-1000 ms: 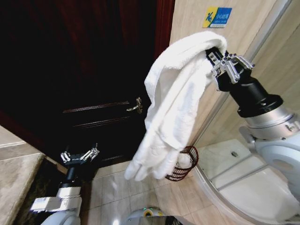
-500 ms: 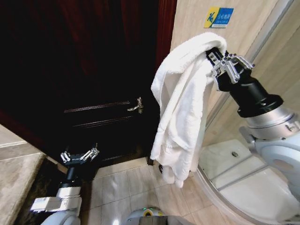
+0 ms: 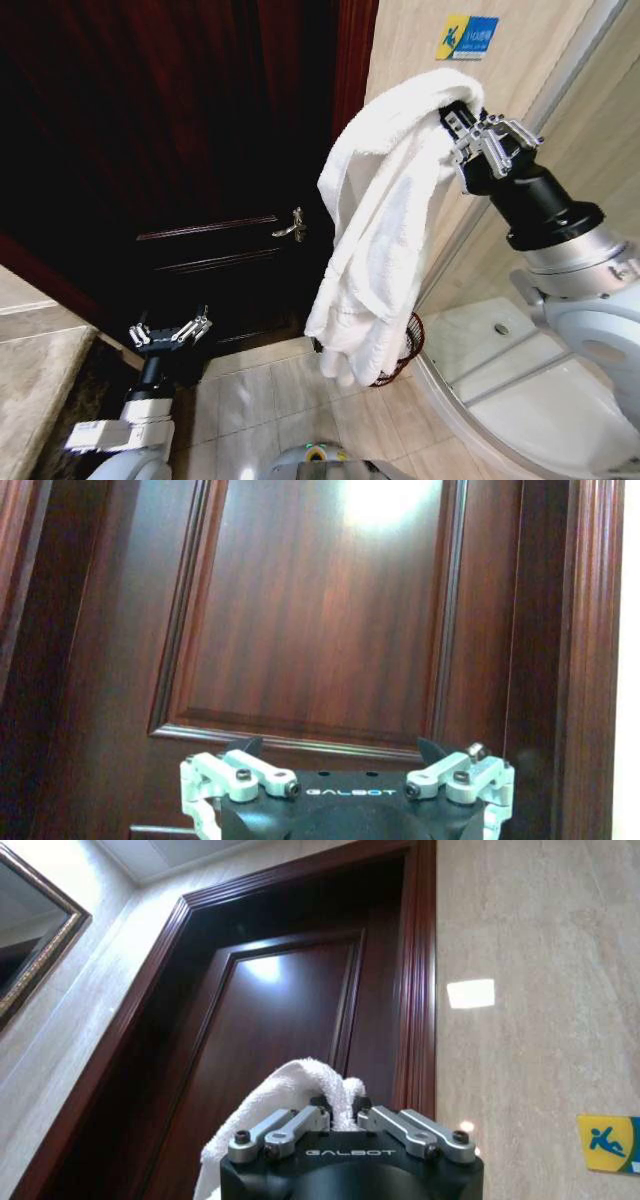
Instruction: Discard the used towel into the hamper.
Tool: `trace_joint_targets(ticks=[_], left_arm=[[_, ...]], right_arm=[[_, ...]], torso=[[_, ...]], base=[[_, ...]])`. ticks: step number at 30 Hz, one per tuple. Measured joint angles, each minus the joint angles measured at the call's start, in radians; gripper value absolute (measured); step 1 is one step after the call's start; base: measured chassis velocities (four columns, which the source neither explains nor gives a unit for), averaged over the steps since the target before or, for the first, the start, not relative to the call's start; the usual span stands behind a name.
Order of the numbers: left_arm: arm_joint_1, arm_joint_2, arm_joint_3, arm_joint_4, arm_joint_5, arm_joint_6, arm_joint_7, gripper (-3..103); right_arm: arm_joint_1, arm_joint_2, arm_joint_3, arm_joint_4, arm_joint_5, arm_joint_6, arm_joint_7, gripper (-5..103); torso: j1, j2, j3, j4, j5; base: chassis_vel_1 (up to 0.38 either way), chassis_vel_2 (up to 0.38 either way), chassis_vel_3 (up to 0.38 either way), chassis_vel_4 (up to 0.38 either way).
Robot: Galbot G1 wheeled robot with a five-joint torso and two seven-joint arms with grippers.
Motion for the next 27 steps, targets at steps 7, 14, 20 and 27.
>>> trace_joint_targets(ticks=[7,14,20,27], left_arm=[[0.0,0.0,0.0,0.0,0.0,0.0,0.0,100],[0.0,0.0,0.0,0.0,0.0,0.0,0.0,100],[0.0,0.0,0.0,0.0,0.0,0.0,0.0,100],[0.0,0.0,0.0,0.0,0.0,0.0,0.0,100]], right_arm=[[0.0,0.0,0.0,0.0,0.0,0.0,0.0,9],[0.0,0.0,0.0,0.0,0.0,0.0,0.0,9],[0.0,0.0,0.0,0.0,0.0,0.0,0.0,9],[0.0,0.0,0.0,0.0,0.0,0.0,0.0,9]], torso=[[0.0,0.0,0.0,0.0001,0.0001],[0.0,0.0,0.0,-0.0002,0.0],[0.0,0.0,0.0,0.0,0.0001],[0.0,0.0,0.0,-0.0003,0.0001]], base=[[0.0,0.0,0.0,0.0],[-0.06,-0.061,-0.057,-0.055],[-0.086,-0.086,-0.091,-0.077],[-0.107,-0.113,-0.118,-0.111]])
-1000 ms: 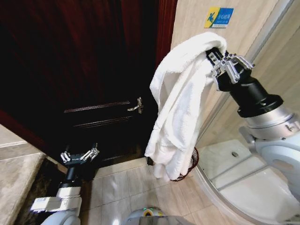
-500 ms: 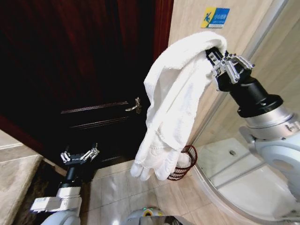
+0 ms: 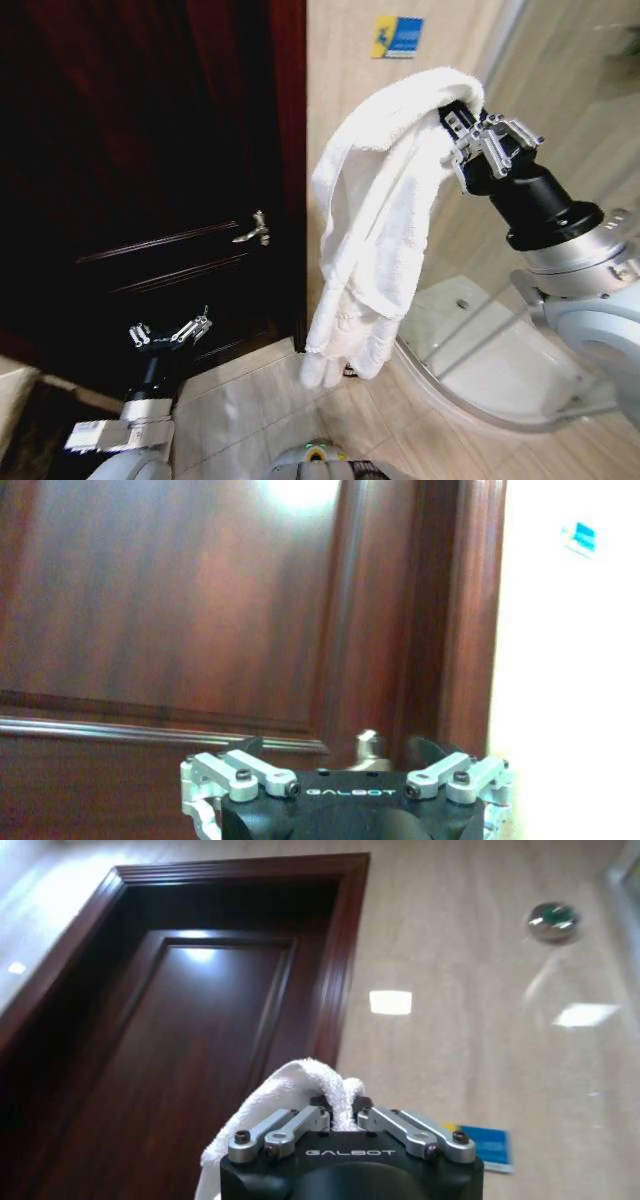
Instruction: Discard the used towel into the hamper.
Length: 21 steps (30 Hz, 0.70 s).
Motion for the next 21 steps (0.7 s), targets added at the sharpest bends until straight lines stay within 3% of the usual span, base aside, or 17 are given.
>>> trace_joint_targets(ticks=[11,15,21], left_arm=[[0.0,0.0,0.0,0.0,0.0,0.0,0.0,100],[0.0,0.0,0.0,0.0,0.0,0.0,0.0,100],[0.0,0.0,0.0,0.0,0.0,0.0,0.0,100]], right_arm=[[0.0,0.0,0.0,0.0,0.0,0.0,0.0,9],[0.0,0.0,0.0,0.0,0.0,0.0,0.0,9],[0.0,0.0,0.0,0.0,0.0,0.0,0.0,9]], torso=[[0.0,0.0,0.0,-0.0003,0.0001],[0.0,0.0,0.0,0.0008,-0.0002],[0.0,0.0,0.0,0.0004,-0.0003]], base=[[-0.109,-0.106,-0.113,-0.115],[0.0,0.0,0.0,0.0],[0.0,0.0,0.0,0.0]])
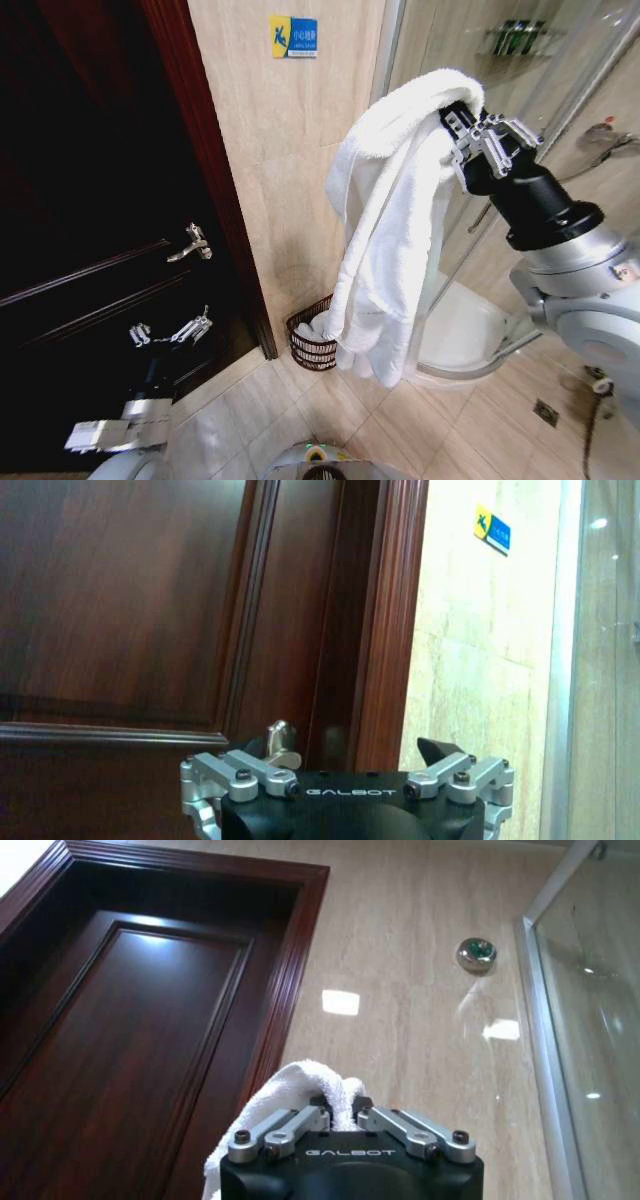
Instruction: Discard the used towel into the hamper.
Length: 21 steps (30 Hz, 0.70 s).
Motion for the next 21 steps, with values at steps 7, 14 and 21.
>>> trace_joint_targets(ticks=[7,14,21], left_arm=[[0.0,0.0,0.0,0.0,0.0,0.0,0.0,100],[0.0,0.0,0.0,0.0,0.0,0.0,0.0,100],[0.0,0.0,0.0,0.0,0.0,0.0,0.0,100]], right_arm=[[0.0,0.0,0.0,0.0,0.0,0.0,0.0,9],[0.0,0.0,0.0,0.0,0.0,0.0,0.0,9],[0.0,0.0,0.0,0.0,0.0,0.0,0.0,9]], torso=[[0.0,0.0,0.0,-0.0001,0.0002],[0.0,0.0,0.0,-0.0001,0.0002],[0.0,0.0,0.0,-0.0001,0.0003]], base=[[0.0,0.0,0.0,0.0],[0.0,0.0,0.0,0.0],[0.0,0.0,0.0,0.0]])
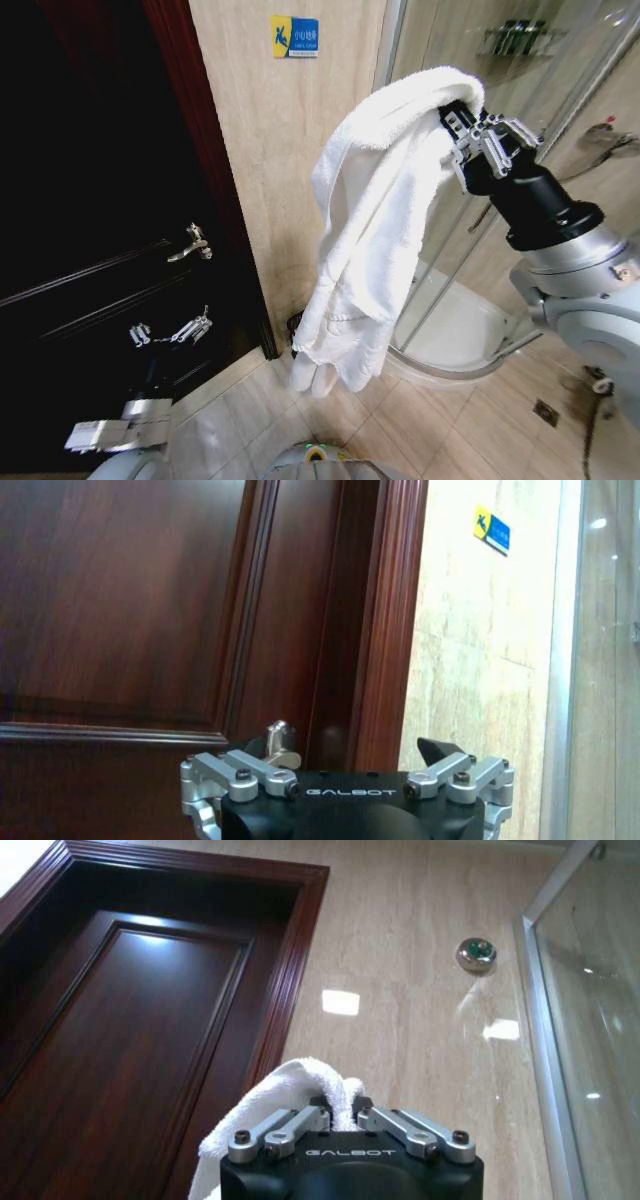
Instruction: Discard the used towel into the hamper.
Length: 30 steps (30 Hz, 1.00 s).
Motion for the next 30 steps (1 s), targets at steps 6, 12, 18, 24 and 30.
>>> trace_joint_targets(ticks=[6,12,18,24,30], left_arm=[[0.0,0.0,0.0,0.0,0.0,0.0,0.0,100],[0.0,0.0,0.0,0.0,0.0,0.0,0.0,100],[0.0,0.0,0.0,0.0,0.0,0.0,0.0,100],[0.0,0.0,0.0,0.0,0.0,0.0,0.0,100],[0.0,0.0,0.0,0.0,0.0,0.0,0.0,100]], right_arm=[[0.0,0.0,0.0,0.0,0.0,0.0,0.0,9],[0.0,0.0,0.0,0.0,0.0,0.0,0.0,9],[0.0,0.0,0.0,0.0,0.0,0.0,0.0,9],[0.0,0.0,0.0,-0.001,0.0,0.0,0.0,9],[0.002,0.0,0.047,-0.085,-0.024,-0.008,0.004,9]], torso=[[0.0,0.0,0.0,0.0,0.0],[0.0,0.0,0.0,-0.0001,0.0],[0.0,0.0,0.0,0.0,0.0],[0.0,0.0,0.0,-0.0001,0.0],[0.0,0.0,0.0,0.0001,0.0002]], base=[[0.0,0.0,0.0,0.0],[0.0,0.0,0.0,0.0],[0.0,0.0,0.0,0.0],[0.0,0.0,0.0,0.0],[0.0,0.0,0.0,0.0]])
